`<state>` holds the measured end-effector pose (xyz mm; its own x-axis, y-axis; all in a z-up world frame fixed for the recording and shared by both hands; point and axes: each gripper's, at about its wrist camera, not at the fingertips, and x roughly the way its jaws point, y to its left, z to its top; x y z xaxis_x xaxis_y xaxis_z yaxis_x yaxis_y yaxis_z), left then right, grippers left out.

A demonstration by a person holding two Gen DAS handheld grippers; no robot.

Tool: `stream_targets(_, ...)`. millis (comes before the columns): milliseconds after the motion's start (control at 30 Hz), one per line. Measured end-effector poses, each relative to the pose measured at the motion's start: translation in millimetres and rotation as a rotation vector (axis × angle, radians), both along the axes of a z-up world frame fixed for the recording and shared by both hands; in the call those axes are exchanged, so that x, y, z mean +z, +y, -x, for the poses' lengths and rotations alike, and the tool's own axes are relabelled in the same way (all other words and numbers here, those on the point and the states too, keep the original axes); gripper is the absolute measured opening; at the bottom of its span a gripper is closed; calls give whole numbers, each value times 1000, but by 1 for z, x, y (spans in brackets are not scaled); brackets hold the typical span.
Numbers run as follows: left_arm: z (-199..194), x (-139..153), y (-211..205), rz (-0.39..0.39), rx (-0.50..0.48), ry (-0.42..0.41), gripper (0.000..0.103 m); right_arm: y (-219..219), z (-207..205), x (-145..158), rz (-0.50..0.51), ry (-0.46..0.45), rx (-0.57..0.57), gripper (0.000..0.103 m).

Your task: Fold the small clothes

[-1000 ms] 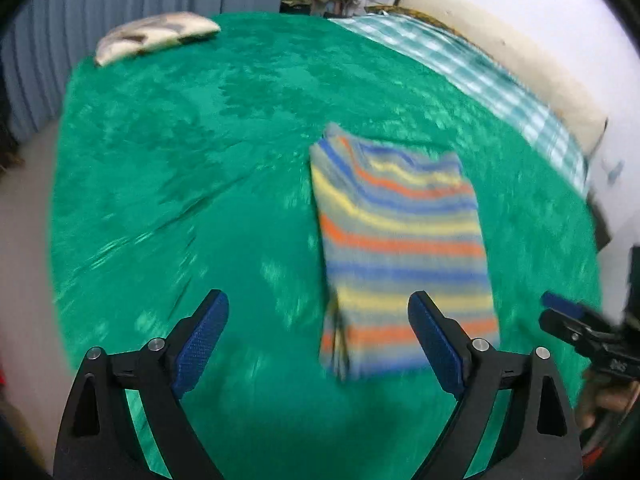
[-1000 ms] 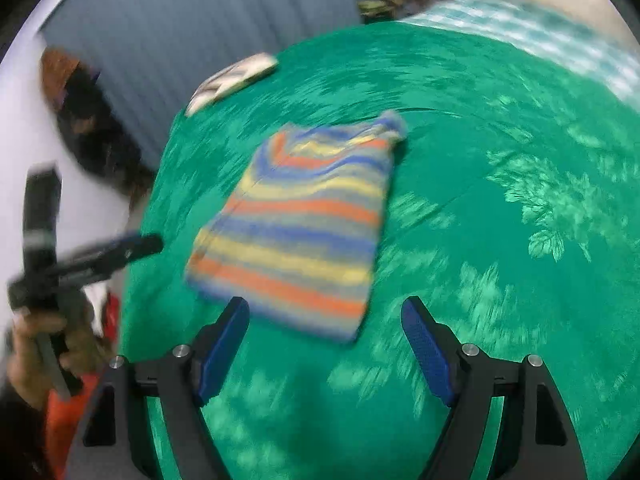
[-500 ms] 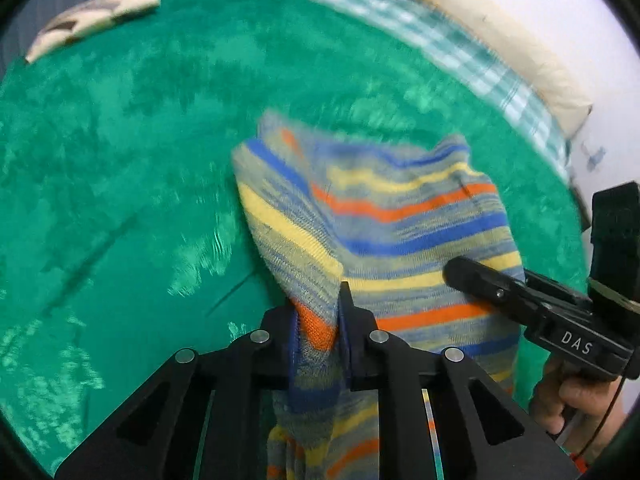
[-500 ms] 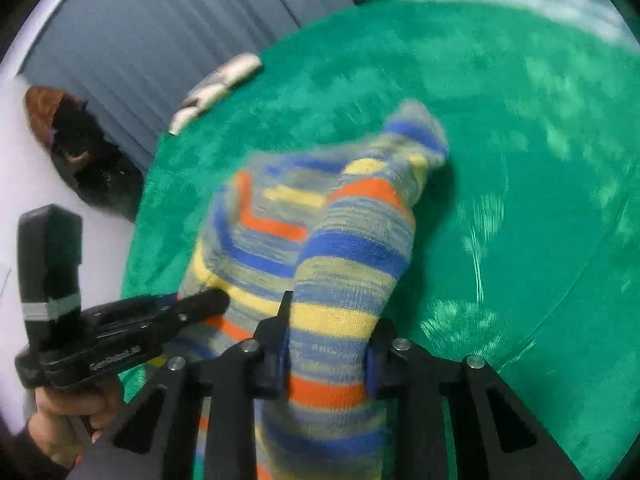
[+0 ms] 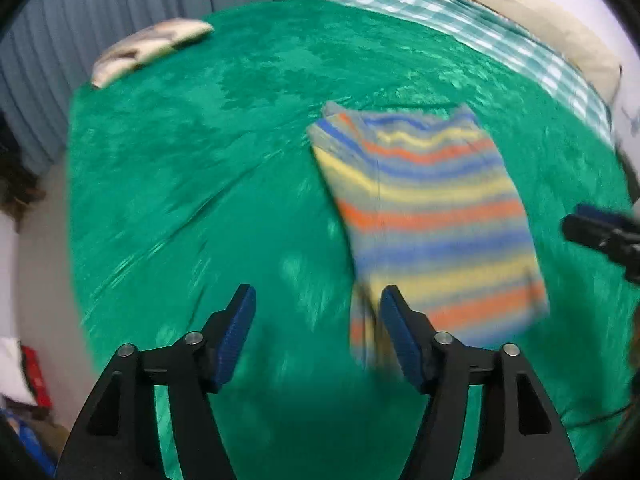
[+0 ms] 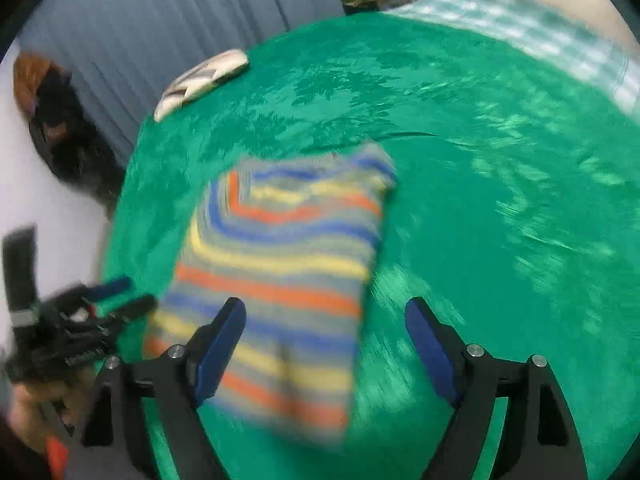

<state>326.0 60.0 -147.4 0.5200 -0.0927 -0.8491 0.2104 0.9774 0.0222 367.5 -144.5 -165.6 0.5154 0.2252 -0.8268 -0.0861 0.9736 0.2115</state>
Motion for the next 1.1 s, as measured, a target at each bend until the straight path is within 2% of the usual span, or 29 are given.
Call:
stream_targets(33,24,9,-2,-35,3,-25,87,4,20,8,50,4,12,90)
stream_targets(100,70,33,-5,-83,37,-87,96,14,62,26,113,-3,44,95)
stream_targets(267,168,85,1,-97,135,-144,101,23,169,68,177,-37,60,98)
stream_targets(333,190,95,5,-102,179,-117,101,28,213,81,173,-40,28,98)
stream_targets(367,200,99,5,-105,188,-73,101,28,227,83,164,-39,16,98)
stream_targets(467,226,106,5,-94,181,-37,101,34,271,94,144,-23,-23,98)
stream_targets(567,246,117,8,-120,212,-51,101,41,295,107,133,-24,-34,98)
stream_targets(733,276,146,11,-97,224,-86,101,51,320,136,139,-42,-8,98)
stream_targets(900,297,161,17,-74,229,-87,101,58,346,163,147,-81,12,98)
stream_targets(1100,322,177,19,-42,225,-124,101,62,371,180,165,-110,11,98)
